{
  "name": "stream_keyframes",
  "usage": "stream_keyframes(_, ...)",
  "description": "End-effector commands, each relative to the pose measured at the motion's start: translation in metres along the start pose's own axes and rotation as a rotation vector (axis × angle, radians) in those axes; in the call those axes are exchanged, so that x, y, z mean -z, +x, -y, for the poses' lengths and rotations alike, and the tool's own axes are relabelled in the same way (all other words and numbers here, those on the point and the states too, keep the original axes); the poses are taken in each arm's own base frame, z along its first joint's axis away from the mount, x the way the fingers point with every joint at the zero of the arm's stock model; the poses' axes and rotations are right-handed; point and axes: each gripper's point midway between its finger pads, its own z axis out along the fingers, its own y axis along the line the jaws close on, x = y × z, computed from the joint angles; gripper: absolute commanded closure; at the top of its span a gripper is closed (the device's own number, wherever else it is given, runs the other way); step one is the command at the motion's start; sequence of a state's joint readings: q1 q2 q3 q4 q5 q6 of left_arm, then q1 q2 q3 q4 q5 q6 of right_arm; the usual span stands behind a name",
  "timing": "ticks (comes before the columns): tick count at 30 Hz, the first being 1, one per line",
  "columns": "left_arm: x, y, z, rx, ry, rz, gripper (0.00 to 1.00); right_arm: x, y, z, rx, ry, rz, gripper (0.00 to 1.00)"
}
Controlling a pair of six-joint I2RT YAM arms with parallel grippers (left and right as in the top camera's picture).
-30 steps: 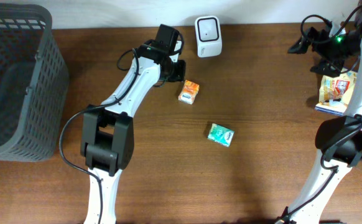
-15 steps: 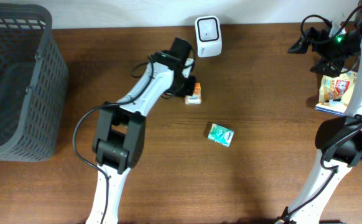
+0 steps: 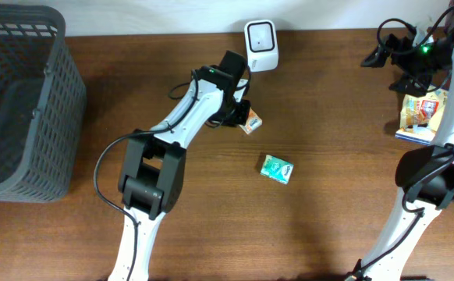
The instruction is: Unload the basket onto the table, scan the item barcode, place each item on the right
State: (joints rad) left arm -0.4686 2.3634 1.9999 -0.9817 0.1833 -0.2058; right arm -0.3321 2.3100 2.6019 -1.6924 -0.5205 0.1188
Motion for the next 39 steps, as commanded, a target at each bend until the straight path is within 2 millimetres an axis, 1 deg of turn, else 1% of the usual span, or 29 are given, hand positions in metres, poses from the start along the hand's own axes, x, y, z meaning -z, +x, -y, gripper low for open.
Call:
stream_keyframes(1, 0.033, -0.023, 0.014, -0.017, 0.025, 0.108, 1.0, 0.006, 0.0, -0.004, 0.029, 0.007, 0.017, 0.02)
stream_keyframes(6, 0.021, -0.034, 0.018, -0.031, 0.036, 0.145, 1.0, 0.006, 0.0, -0.004, 0.029, 0.007, 0.017, 0.02)
stream_keyframes(11, 0.023, -0.039, 0.021, -0.036, 0.041, 0.167, 1.0, 0.006, 0.0, -0.004, 0.029, 0.007, 0.017, 0.02)
stream_keyframes(14, 0.023, -0.038, 0.02, -0.035, 0.04, 0.162, 1.0, 0.006, 0.0, -0.004, 0.029, 0.007, 0.017, 0.02)
stream_keyframes(16, 0.019, -0.035, 0.019, -0.033, 0.037, 0.147, 1.0, 0.006, 0.0, -0.004, 0.029, 0.007, 0.017, 0.02)
stream_keyframes(20, 0.0, -0.022, 0.021, -0.038, 0.029, 0.1, 1.0, 0.006, 0.0, -0.004, 0.029, 0.007, 0.017, 0.02)
stream_keyframes(22, -0.009, -0.017, 0.015, -0.037, -0.005, 0.083, 1.0, 0.006, 0.0, -0.004, 0.029, 0.007, 0.017, 0.02)
stream_keyframes(24, -0.014, -0.013, 0.007, -0.033, -0.044, 0.073, 1.0, 0.006, 0.0, -0.004, 0.029, 0.007, 0.017, 0.02)
stream_keyframes(26, -0.016, -0.01, -0.005, -0.027, -0.103, 0.062, 1.0, 0.006, 0.0, -0.004, 0.029, 0.007, 0.017, 0.02)
stream_keyframes(29, -0.02, -0.008, -0.008, -0.026, -0.115, 0.053, 1.0, 0.006, 0.0, -0.004, 0.029, 0.007, 0.017, 0.02)
stream_keyframes(31, -0.028, -0.007, -0.009, -0.025, -0.117, 0.046, 1.0, 0.006, 0.0, -0.004, 0.029, 0.007, 0.017, 0.02)
stream_keyframes(33, -0.038, -0.002, -0.012, -0.023, -0.123, 0.022, 1.0, 0.006, 0.0, -0.004, 0.029, 0.007, 0.017, 0.02)
stream_keyframes(34, -0.044, 0.004, -0.018, -0.021, -0.151, 0.0, 1.0, 0.006, 0.0, -0.004, 0.029, 0.007, 0.017, 0.01)
stream_keyframes(39, -0.042, 0.002, -0.033, -0.02, -0.234, 0.01, 1.0, 0.006, 0.0, -0.004, 0.029, 0.007, 0.017, 0.02)
